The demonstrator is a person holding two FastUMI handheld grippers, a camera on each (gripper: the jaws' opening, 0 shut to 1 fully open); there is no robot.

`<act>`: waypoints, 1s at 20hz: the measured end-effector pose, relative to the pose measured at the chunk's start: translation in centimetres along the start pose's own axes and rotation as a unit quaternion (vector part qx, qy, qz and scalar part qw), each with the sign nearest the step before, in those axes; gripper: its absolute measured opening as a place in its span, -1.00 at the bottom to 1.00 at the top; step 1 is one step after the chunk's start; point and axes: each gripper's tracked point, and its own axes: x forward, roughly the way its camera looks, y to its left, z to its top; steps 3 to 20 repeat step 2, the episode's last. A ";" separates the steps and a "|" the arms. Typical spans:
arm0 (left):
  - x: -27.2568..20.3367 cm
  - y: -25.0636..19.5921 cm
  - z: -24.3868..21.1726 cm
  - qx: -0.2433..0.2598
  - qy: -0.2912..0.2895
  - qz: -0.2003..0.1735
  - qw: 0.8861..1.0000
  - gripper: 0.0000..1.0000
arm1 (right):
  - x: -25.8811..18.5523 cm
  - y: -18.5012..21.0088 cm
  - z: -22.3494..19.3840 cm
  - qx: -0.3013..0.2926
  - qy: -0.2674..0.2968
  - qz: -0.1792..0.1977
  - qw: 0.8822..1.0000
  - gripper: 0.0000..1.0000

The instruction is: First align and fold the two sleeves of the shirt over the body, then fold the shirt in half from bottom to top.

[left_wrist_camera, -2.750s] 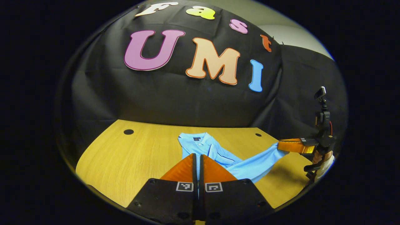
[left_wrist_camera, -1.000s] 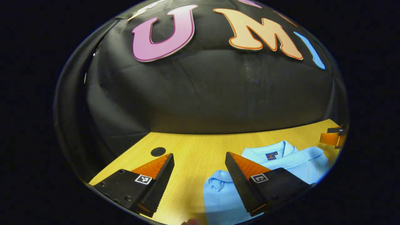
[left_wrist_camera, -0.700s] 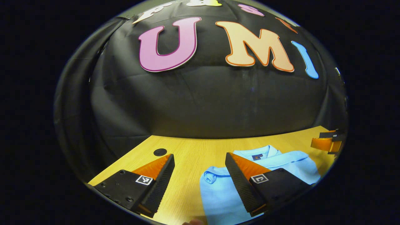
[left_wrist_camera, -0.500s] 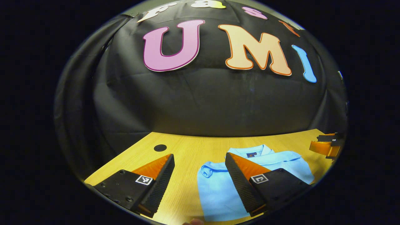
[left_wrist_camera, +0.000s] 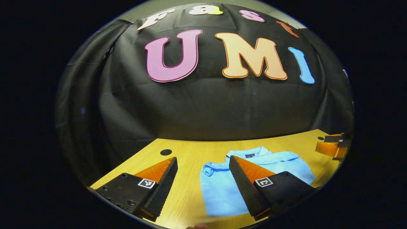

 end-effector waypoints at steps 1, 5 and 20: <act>-0.5 -0.1 0.1 0.001 -0.003 0.001 1.000 0.94 | -0.5 0.0 0.0 0.001 -0.002 0.002 1.000 0.97; -0.7 -0.4 0.2 -0.003 -0.004 -0.003 1.000 0.94 | -0.7 -0.2 -0.1 0.001 -0.003 0.001 1.000 0.97; -0.7 -0.4 0.2 -0.003 -0.004 -0.003 1.000 0.94 | -0.7 -0.2 -0.1 0.001 -0.003 0.001 1.000 0.97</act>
